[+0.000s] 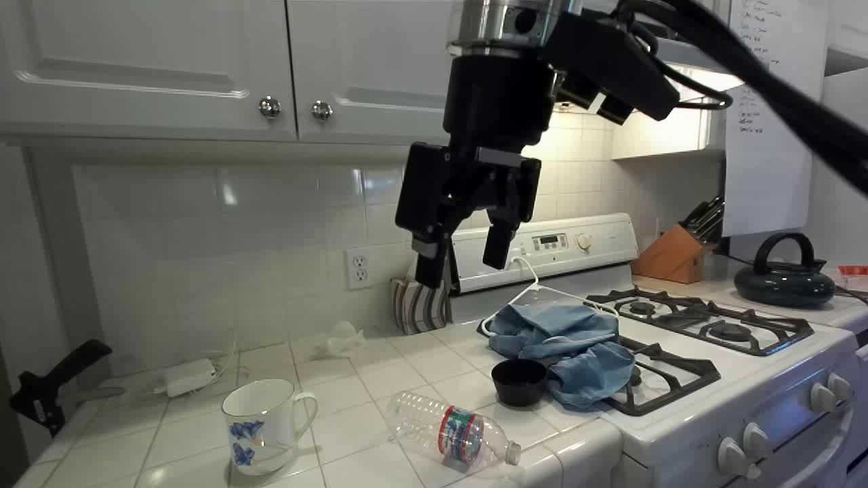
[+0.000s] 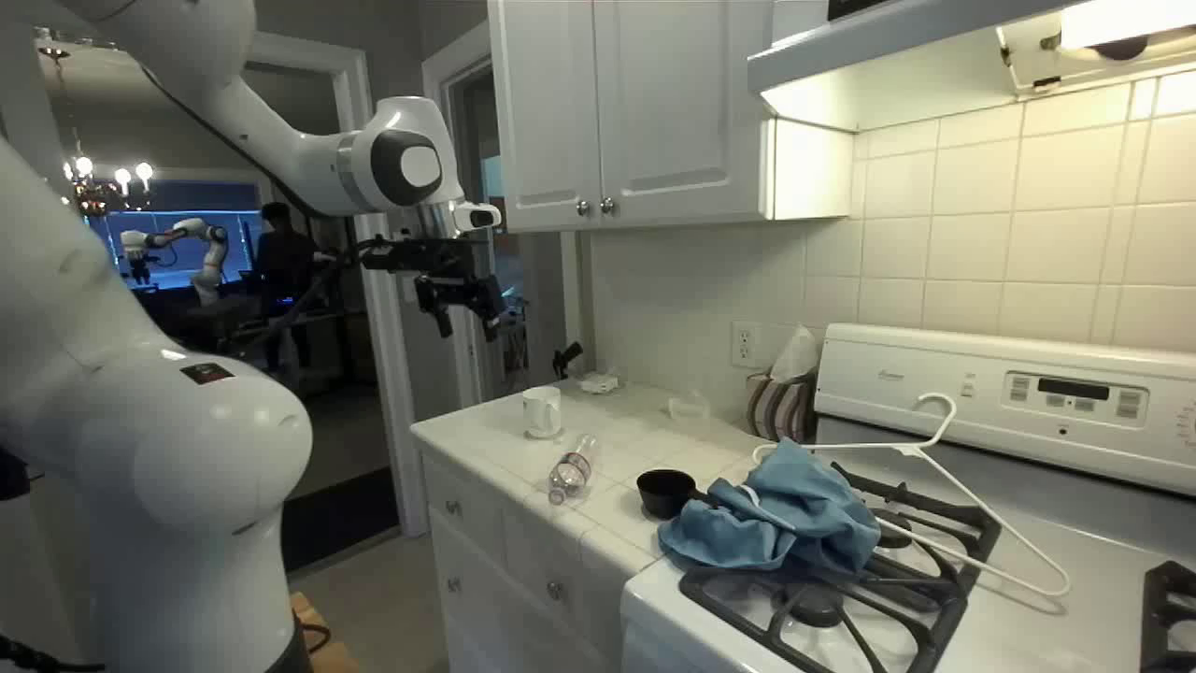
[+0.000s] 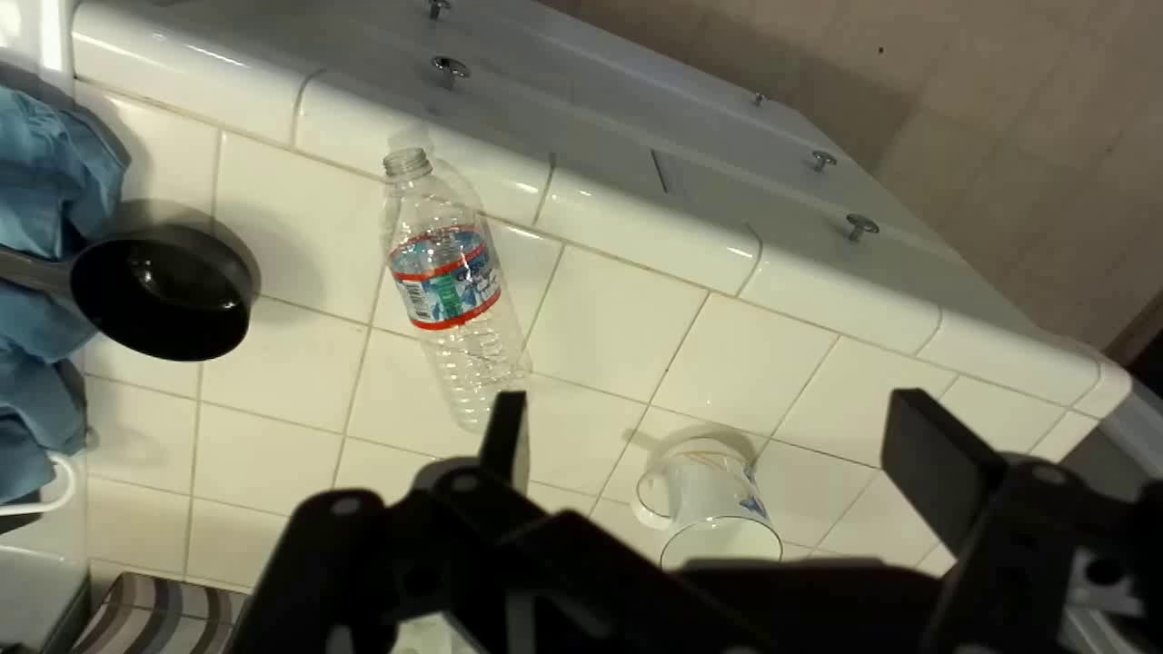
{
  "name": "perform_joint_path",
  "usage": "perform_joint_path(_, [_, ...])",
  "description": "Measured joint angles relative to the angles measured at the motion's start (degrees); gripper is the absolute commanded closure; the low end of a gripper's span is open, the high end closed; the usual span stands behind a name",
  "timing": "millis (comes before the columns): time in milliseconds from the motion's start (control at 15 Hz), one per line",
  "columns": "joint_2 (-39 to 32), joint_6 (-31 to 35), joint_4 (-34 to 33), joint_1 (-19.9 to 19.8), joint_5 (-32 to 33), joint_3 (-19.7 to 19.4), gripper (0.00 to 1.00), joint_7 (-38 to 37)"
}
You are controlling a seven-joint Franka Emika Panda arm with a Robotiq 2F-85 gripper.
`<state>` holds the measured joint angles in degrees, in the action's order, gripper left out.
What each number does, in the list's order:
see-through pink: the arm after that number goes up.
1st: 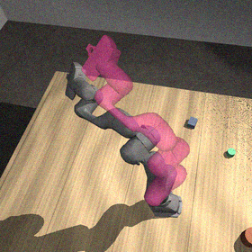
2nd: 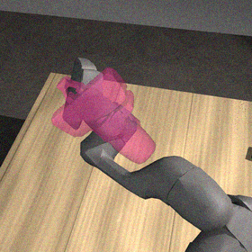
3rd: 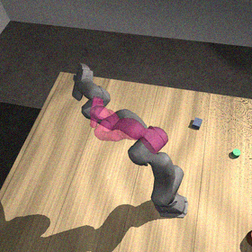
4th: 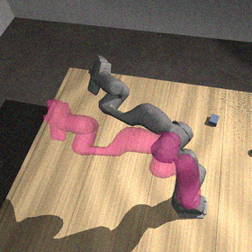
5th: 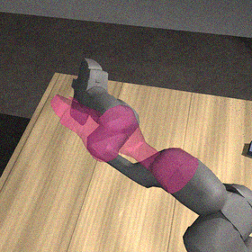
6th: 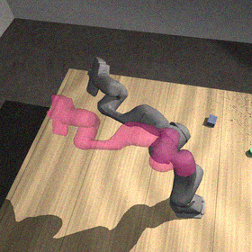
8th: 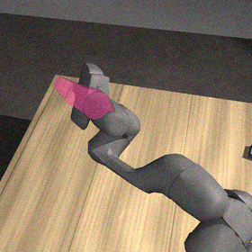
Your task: Put the bottle upright, then move the black pot to the left
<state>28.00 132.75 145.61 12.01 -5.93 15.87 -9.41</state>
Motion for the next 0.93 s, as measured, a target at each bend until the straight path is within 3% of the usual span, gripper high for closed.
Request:
perform_joint_path(533, [0.0,0.0,0.0,-0.2,0.6,-0.5,0.00,0.1])
perform_joint_path(933, [-2.2,0.1,-0.3,-4.9,5.4,-6.9,0.00,6.5])
